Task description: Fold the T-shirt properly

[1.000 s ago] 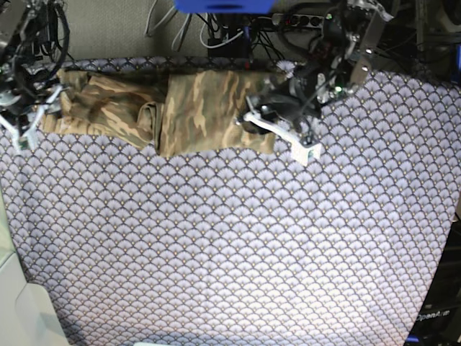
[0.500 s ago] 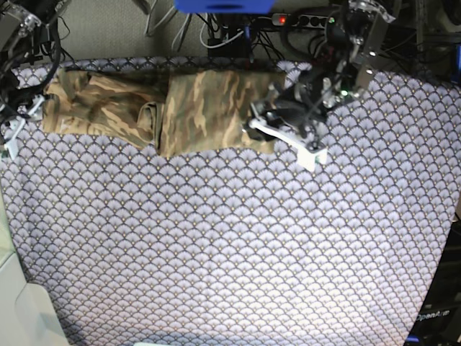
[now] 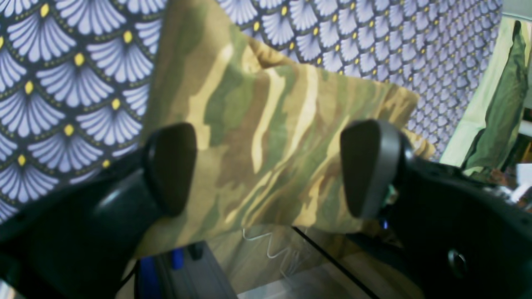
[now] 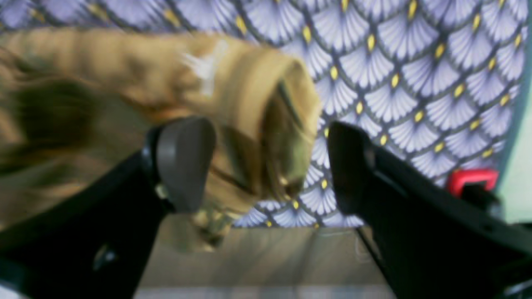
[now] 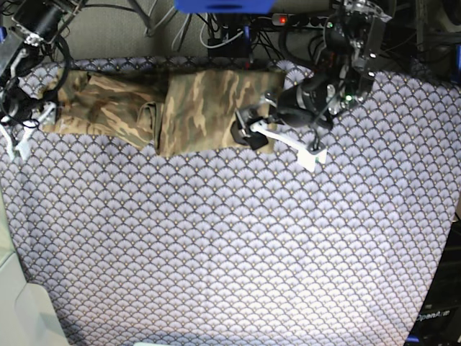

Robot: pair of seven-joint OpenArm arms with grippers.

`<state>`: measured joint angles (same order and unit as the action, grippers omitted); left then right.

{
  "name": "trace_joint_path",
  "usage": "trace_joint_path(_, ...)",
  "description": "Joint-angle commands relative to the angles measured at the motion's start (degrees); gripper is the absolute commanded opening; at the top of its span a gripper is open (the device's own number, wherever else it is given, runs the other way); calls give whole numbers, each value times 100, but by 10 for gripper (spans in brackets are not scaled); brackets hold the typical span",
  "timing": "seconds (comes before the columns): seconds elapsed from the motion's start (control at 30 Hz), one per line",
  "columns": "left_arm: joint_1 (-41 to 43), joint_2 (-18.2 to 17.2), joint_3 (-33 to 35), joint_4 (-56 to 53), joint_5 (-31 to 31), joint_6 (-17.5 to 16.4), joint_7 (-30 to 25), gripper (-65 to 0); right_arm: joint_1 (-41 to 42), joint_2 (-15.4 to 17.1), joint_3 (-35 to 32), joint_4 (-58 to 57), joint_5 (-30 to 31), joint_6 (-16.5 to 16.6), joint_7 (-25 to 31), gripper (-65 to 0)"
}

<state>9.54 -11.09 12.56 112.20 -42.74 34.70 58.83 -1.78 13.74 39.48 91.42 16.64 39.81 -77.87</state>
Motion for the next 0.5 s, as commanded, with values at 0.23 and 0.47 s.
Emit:
trace_joint_path(0.23, -71, 15, -3, 116, -91, -2, -23, -122, 33, 398, 3, -416, 72, 19, 714, -191)
trace_joint_path(0.47, -71, 15, -3, 125, -91, 7, -23, -122, 24, 530, 3, -891, 63, 19, 1083, -191)
